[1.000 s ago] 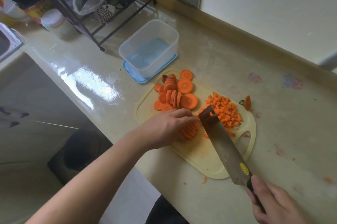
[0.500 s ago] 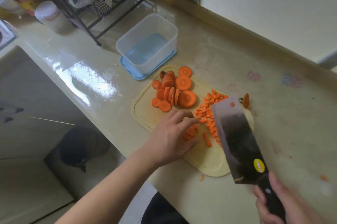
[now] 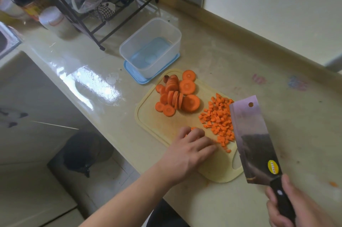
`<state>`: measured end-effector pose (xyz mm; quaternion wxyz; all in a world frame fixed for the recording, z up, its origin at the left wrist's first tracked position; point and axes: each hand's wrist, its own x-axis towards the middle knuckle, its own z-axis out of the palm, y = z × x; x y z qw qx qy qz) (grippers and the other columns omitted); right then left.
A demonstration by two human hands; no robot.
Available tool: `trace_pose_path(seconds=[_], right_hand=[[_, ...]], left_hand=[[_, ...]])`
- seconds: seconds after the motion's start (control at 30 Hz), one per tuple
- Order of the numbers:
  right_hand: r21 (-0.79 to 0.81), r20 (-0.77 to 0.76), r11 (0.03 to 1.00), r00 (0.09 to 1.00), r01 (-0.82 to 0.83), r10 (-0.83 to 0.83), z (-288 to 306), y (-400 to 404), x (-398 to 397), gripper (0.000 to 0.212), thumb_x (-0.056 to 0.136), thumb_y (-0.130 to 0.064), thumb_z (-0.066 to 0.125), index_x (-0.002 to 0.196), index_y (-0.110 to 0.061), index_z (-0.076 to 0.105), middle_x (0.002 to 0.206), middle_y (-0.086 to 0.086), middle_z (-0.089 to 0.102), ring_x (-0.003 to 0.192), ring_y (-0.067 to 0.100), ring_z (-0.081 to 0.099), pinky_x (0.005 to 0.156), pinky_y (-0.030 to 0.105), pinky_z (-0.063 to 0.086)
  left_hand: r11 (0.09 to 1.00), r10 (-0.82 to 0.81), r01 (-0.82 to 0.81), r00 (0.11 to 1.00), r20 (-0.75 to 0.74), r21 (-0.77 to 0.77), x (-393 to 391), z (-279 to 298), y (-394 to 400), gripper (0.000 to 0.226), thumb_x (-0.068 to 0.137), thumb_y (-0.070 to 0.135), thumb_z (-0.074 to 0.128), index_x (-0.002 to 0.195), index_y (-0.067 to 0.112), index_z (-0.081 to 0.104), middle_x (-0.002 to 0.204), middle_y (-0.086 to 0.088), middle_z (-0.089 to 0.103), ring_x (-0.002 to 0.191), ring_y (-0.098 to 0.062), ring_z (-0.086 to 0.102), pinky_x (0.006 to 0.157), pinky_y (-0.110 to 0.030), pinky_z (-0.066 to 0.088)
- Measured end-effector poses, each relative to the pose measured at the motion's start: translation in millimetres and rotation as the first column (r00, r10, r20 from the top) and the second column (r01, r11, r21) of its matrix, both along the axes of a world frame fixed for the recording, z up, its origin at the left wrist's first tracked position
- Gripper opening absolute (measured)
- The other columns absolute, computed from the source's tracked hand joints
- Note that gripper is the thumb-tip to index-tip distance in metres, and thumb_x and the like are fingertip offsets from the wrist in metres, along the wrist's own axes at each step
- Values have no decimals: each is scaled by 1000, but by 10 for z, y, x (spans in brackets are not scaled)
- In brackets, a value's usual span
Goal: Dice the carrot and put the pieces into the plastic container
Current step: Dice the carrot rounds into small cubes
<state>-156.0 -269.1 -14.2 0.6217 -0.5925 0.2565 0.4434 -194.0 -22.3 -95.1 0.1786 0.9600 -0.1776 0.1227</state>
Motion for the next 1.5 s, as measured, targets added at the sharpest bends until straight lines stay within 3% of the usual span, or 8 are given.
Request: trace_pose_path(seconds=[0.2, 0.57, 0.77, 0.93, 1.07, 1.17, 1.43, 1.5], right_hand=[[-14, 48, 1000, 999, 25, -24, 15, -16, -15, 98, 17, -79, 79, 61, 1, 43, 40, 1, 27, 30, 7, 18, 33, 12, 19], [-133, 47, 988, 996, 84, -78, 4, 5, -90, 106, 12, -83, 75, 71, 2, 52, 42, 7, 27, 33, 8, 21, 38, 10, 20], [-166, 45, 978, 992, 126, -120, 43, 37, -120, 111, 9, -81, 77, 76, 4, 52, 41, 7, 27, 31, 7, 20, 34, 10, 21], [-161, 39, 980, 993, 120, -115, 98, 48, -144, 97, 36, -67, 74, 87, 13, 54, 39, 6, 28, 29, 8, 21, 34, 9, 21], [-220, 104, 973, 993, 69, -46, 135, 80, -158, 102, 22, -82, 74, 70, 5, 53, 41, 9, 27, 34, 10, 21, 37, 9, 20], [-238, 211, 968, 968, -81, 133, 146, 78, -159, 86, 51, -75, 64, 68, 8, 50, 43, 13, 29, 36, 14, 25, 35, 13, 20], [-423, 415, 835, 744, -352, 524, -93, 164, -360, 39, 89, -56, 47, 64, -28, 58, 42, 2, 48, 38, 7, 44, 45, 12, 31], [-435, 410, 820, 728, -372, 549, -106, 221, -349, 37, 83, -63, 41, 67, -34, 59, 45, -2, 52, 40, 6, 47, 46, 11, 31]], left_hand=[[976, 130, -109, 986, 101, -189, -266, -86, 188, 23, 103, 12, 52, 108, 11, 74, 108, -5, 67, 94, -27, 60, 80, -38, 46], [955, 153, -145, 988, 13, -260, -339, -164, 384, 28, 107, 11, 47, 110, 4, 74, 108, -7, 68, 93, -26, 63, 82, -32, 51], [927, 242, -237, 970, -19, -290, -280, -207, 285, 25, 90, 1, 76, 114, 4, 72, 108, -8, 70, 91, -26, 66, 77, -41, 53], [956, 160, -164, 986, -35, -241, -143, -55, 397, 36, 93, 22, 73, 126, 12, 64, 125, -9, 64, 103, -29, 62, 87, -42, 52], [994, -61, 41, 976, -211, -99, 147, 72, 572, 50, 92, 40, 63, 132, 9, 64, 133, -10, 59, 107, -29, 56, 94, -40, 50], [993, -105, 87, 966, -236, -85, 223, 56, 614, 48, 94, 40, 58, 129, 7, 67, 126, -11, 62, 105, -28, 57, 93, -39, 50], [903, 346, -372, 926, -151, -216, -340, -60, 154, 44, 87, 43, 64, 120, 14, 64, 121, -2, 60, 102, -19, 61, 88, -31, 54], [844, 463, -483, 875, -139, -232, -397, -106, 53, 44, 84, 44, 66, 111, 9, 70, 113, -4, 64, 98, -18, 60, 85, -26, 51]])
